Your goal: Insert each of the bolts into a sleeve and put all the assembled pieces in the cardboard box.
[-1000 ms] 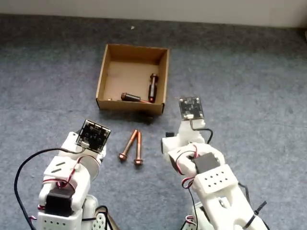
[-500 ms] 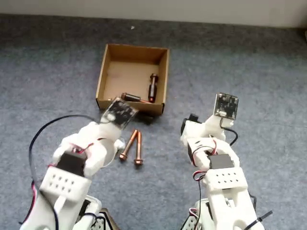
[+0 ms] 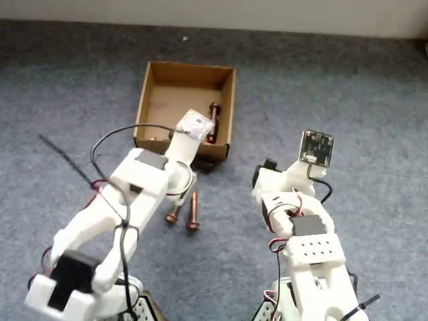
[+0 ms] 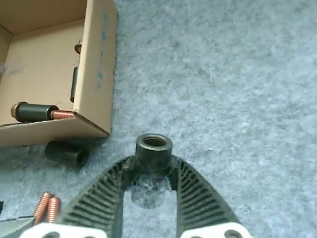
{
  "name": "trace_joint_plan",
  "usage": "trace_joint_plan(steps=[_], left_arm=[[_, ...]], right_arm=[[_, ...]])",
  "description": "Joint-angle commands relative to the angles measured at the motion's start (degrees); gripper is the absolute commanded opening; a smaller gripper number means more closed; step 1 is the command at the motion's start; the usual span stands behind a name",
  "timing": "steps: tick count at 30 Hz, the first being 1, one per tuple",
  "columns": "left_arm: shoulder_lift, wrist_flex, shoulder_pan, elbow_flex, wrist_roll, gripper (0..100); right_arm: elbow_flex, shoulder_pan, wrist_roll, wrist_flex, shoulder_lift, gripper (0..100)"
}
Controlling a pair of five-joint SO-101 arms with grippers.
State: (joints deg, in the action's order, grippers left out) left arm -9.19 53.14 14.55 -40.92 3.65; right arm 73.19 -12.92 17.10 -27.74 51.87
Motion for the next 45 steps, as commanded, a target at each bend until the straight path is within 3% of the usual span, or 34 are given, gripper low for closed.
trace_joint_plan(steps=[1,7,12,19,25,32,38,45], left_arm=[[9.54,-0.97,0.31,8.84,-3.87,18],[18.24,1.23,-0.66,14.9,-4.13,17],[18.59,2.02,-5.41,16.04,-4.04,1],[18.33,5.45,-11.21,16.13,-5.45,1],[18.33,15.03,-15.87,20.18,-23.03,1],[18.33,17.93,-18.68,24.22,-31.74,1],[18.42,19.16,-18.24,22.9,-58.99,1],[18.42,21.01,-16.13,26.33,-74.55,1]], right_arm=[[-1.01,0.75,0.35,1.36,1.54,0.4],[-1.01,0.75,0.26,1.36,1.54,0.4],[-1.01,0.75,0.26,1.36,1.54,0.4],[-1.1,0.75,0.26,1.36,1.54,0.4],[-1.1,0.75,0.26,1.36,1.54,0.4],[-1.1,0.75,0.26,1.36,1.54,0.4],[-1.1,0.75,0.26,1.36,1.54,0.4],[-1.01,0.75,0.26,1.36,1.54,0.4]])
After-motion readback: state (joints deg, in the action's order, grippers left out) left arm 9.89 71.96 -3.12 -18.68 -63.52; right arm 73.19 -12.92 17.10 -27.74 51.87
